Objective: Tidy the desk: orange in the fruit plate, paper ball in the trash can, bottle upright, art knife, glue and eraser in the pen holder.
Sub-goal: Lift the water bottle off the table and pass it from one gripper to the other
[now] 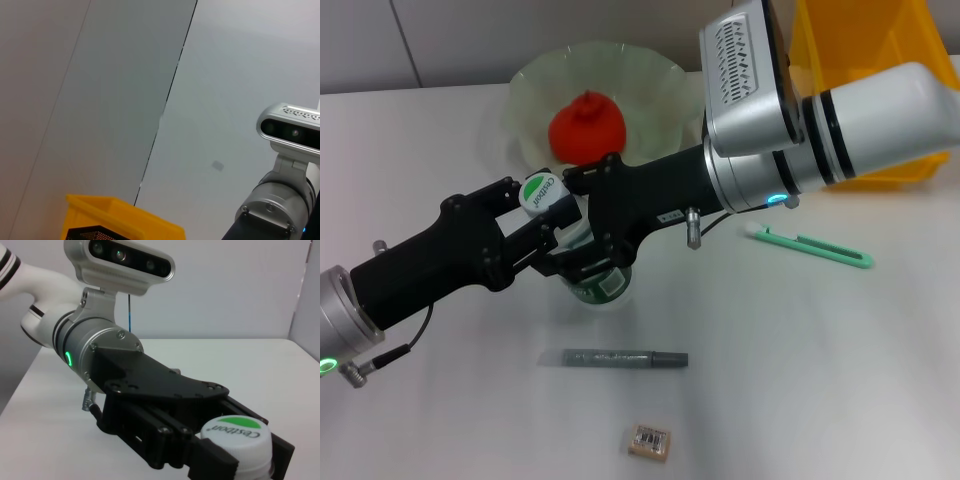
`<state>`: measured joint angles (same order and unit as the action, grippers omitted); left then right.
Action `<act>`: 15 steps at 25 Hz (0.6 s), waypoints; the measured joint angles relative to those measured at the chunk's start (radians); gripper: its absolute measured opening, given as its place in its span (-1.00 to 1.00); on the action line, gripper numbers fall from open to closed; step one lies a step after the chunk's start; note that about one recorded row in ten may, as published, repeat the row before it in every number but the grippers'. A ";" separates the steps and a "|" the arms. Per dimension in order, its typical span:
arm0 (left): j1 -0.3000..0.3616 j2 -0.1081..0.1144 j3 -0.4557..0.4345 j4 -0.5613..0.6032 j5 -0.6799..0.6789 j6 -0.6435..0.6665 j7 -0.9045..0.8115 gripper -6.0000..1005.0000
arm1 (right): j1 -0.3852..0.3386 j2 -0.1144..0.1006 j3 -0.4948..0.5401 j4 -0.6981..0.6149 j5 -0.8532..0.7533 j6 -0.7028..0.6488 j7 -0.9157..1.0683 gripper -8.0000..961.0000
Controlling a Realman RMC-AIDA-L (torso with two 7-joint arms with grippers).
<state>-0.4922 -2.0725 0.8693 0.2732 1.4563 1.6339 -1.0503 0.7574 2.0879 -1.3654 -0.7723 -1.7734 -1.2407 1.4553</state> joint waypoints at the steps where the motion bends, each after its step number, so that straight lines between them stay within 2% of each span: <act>1: -0.001 0.000 -0.001 0.000 0.000 -0.001 0.000 -0.11 | -0.001 0.000 0.000 -0.001 0.000 0.002 0.000 0.57; 11: -0.016 0.001 0.001 0.000 0.004 -0.009 -0.007 -0.11 | -0.025 0.001 0.000 -0.023 0.003 0.007 -0.042 0.55; 15: -0.022 0.002 0.001 0.003 0.003 -0.009 -0.016 -0.11 | -0.049 0.002 -0.010 -0.031 0.053 0.010 -0.091 0.55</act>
<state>-0.5140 -2.0702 0.8698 0.2758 1.4596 1.6245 -1.0661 0.7079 2.0898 -1.3753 -0.8031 -1.7200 -1.2312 1.3644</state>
